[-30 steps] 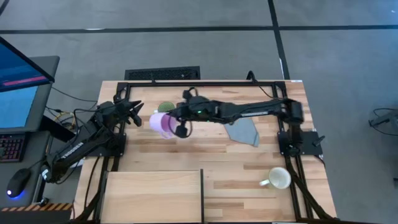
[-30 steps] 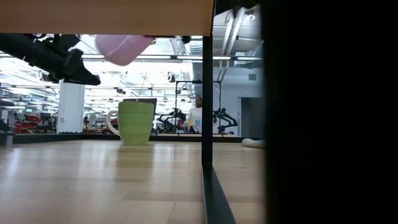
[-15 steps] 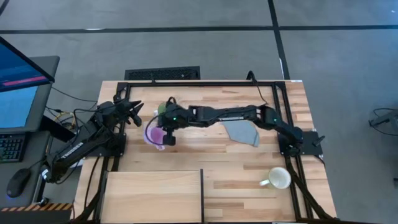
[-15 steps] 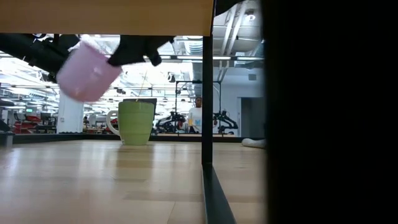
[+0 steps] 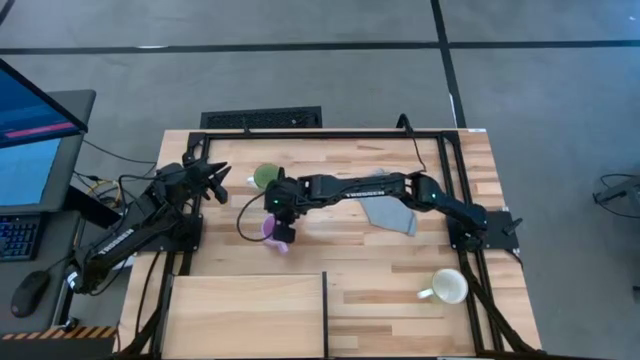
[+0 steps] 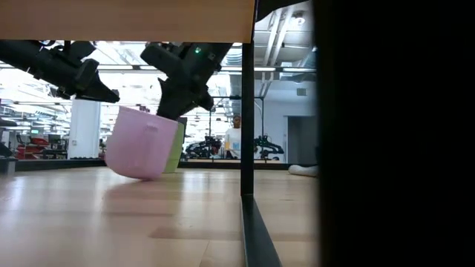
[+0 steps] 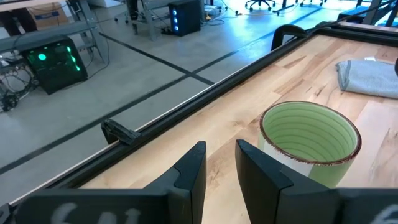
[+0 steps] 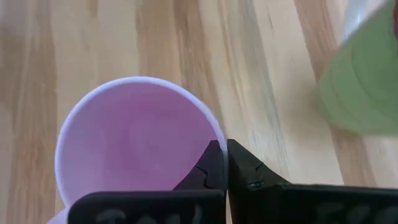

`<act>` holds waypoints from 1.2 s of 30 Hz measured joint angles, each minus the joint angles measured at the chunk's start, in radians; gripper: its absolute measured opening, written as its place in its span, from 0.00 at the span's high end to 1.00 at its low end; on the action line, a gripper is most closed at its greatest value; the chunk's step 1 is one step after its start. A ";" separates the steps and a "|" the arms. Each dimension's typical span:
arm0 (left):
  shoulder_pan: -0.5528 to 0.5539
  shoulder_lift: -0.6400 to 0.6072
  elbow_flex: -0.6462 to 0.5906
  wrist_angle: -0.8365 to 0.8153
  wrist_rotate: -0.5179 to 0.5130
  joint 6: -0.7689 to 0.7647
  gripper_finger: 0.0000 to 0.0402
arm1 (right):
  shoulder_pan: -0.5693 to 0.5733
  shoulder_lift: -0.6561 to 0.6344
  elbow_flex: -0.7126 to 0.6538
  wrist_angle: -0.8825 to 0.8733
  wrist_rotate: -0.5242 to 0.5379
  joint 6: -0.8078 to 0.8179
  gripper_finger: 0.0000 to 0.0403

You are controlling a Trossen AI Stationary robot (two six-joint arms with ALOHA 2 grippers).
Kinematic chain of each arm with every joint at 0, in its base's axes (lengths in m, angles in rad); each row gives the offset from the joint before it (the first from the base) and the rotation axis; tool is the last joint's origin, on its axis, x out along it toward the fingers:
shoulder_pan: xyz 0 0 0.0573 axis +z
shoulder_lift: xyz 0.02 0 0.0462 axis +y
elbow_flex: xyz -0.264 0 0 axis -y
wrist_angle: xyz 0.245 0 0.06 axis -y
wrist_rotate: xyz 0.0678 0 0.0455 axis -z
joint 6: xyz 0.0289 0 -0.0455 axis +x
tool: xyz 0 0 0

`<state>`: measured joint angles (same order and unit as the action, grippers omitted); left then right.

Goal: Stack small to large cups/mugs on shelf
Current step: Put the purple mug on the shelf

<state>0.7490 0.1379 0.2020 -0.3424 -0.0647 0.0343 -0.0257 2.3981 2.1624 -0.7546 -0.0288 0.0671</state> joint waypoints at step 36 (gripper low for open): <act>0.000 0.000 0.000 -0.005 -0.002 -0.004 0.81 | 0.002 -0.002 -0.001 -0.007 0.003 0.003 0.87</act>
<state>0.7490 0.1379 0.2020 -0.3471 -0.0662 0.0298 -0.0238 2.3959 2.1616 -0.7616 -0.0257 0.0704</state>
